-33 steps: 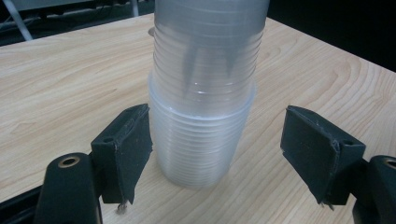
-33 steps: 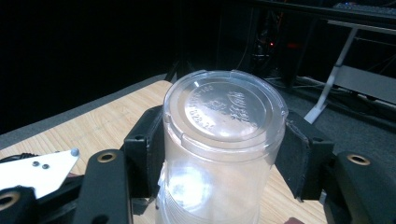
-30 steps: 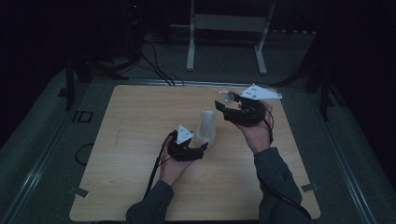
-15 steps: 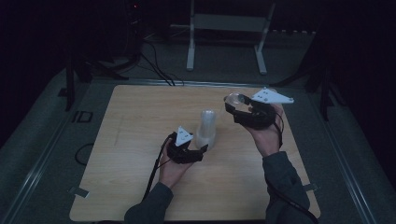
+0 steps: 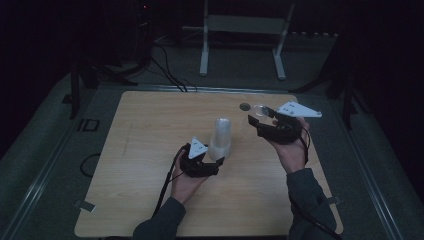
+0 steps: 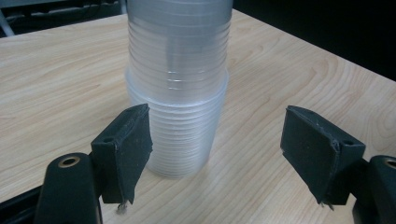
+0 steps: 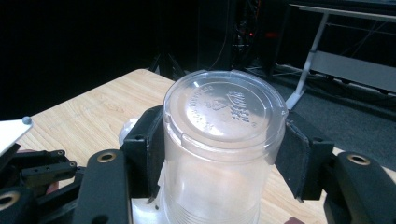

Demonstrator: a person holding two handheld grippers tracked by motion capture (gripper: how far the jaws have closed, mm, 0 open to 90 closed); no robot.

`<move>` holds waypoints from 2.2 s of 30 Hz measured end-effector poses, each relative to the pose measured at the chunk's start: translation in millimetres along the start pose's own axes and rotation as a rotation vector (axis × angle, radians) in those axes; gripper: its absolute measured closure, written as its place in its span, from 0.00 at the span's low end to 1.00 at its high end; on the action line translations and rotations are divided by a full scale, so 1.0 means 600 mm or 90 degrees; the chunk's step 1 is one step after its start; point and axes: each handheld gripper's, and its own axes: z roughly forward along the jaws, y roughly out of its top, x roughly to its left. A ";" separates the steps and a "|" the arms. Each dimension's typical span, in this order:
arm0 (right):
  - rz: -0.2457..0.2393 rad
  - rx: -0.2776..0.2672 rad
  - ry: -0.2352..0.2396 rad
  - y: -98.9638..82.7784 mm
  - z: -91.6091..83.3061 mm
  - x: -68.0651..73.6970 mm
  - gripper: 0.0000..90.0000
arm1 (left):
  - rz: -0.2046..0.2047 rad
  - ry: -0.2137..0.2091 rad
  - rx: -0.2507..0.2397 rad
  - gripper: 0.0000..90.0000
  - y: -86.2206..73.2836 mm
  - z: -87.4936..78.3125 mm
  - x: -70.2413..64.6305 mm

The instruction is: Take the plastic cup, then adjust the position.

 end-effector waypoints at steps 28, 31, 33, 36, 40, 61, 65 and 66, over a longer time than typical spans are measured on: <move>0.042 0.019 -0.023 -0.072 -0.024 -0.023 0.44 | 0.026 -0.039 0.006 0.27 0.000 0.010 -0.032; 0.049 0.022 -0.024 -0.078 -0.025 -0.024 0.44 | 0.029 -0.045 0.000 0.27 0.002 0.010 -0.036; 0.050 0.023 -0.023 -0.081 -0.025 -0.024 0.44 | 0.035 -0.048 0.000 0.27 0.004 0.010 -0.037; 0.053 0.024 -0.021 -0.086 -0.026 -0.024 0.44 | 0.039 -0.054 -0.004 0.27 0.007 0.011 -0.040; 0.060 0.025 -0.020 -0.093 -0.027 -0.022 0.44 | 0.052 -0.060 -0.009 0.27 0.009 0.010 -0.045; 0.102 0.032 0.003 -0.125 -0.024 -0.016 0.44 | 0.090 -0.091 -0.032 0.27 0.024 0.018 -0.061; 0.103 0.037 0.006 -0.130 -0.022 -0.012 0.44 | 0.096 -0.100 -0.032 0.27 0.025 0.022 -0.063; 0.103 0.037 0.006 -0.130 -0.022 -0.012 0.44 | 0.096 -0.100 -0.032 0.27 0.025 0.022 -0.063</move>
